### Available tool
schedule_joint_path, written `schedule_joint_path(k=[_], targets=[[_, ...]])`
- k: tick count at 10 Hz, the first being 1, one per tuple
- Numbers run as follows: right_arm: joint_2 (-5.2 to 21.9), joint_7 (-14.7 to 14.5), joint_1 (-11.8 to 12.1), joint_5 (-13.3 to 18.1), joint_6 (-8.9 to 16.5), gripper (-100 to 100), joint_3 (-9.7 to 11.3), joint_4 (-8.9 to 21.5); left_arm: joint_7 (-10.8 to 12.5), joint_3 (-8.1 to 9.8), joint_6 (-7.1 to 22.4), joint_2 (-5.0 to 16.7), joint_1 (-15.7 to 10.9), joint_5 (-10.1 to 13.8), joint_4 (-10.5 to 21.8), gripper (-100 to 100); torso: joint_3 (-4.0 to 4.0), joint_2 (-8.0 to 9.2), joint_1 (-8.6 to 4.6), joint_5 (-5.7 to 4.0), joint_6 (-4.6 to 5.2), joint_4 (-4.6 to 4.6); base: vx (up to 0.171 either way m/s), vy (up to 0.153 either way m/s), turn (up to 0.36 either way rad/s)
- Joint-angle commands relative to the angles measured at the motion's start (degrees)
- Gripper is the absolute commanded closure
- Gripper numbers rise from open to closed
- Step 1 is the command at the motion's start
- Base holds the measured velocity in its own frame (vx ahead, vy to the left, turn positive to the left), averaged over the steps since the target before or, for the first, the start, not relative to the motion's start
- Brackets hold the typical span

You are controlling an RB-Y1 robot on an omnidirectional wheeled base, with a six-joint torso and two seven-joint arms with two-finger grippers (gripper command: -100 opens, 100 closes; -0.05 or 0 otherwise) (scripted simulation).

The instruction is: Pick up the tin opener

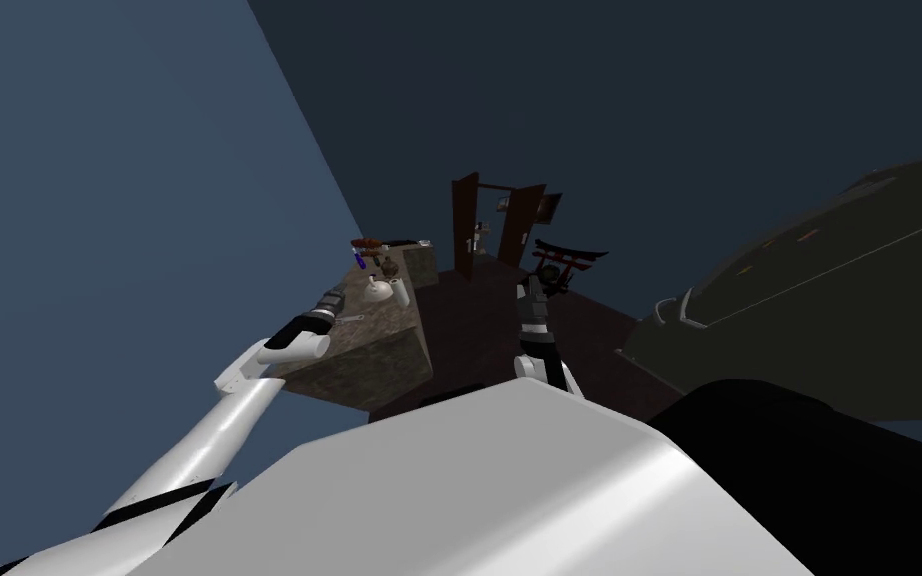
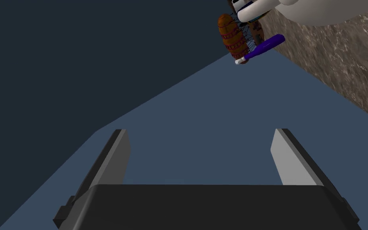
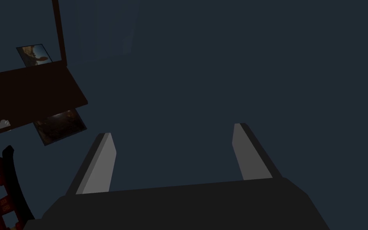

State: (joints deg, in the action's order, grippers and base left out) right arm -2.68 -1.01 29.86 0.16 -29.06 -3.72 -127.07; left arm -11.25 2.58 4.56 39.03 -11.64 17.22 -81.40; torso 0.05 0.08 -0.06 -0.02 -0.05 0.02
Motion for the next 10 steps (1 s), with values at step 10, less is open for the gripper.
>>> schedule_joint_path(k=[10], targets=[[0.00, 0.00, 0.01, 0.00, 0.00, 0, 0.00, 0.00, -1.29, 1.03, 13.76, 6.54, -9.16, 3.87, 16.66, -100, -0.06, -0.11, 0.03, 0.01, -0.02, -0.03, 0.001, -0.030, -0.053]])
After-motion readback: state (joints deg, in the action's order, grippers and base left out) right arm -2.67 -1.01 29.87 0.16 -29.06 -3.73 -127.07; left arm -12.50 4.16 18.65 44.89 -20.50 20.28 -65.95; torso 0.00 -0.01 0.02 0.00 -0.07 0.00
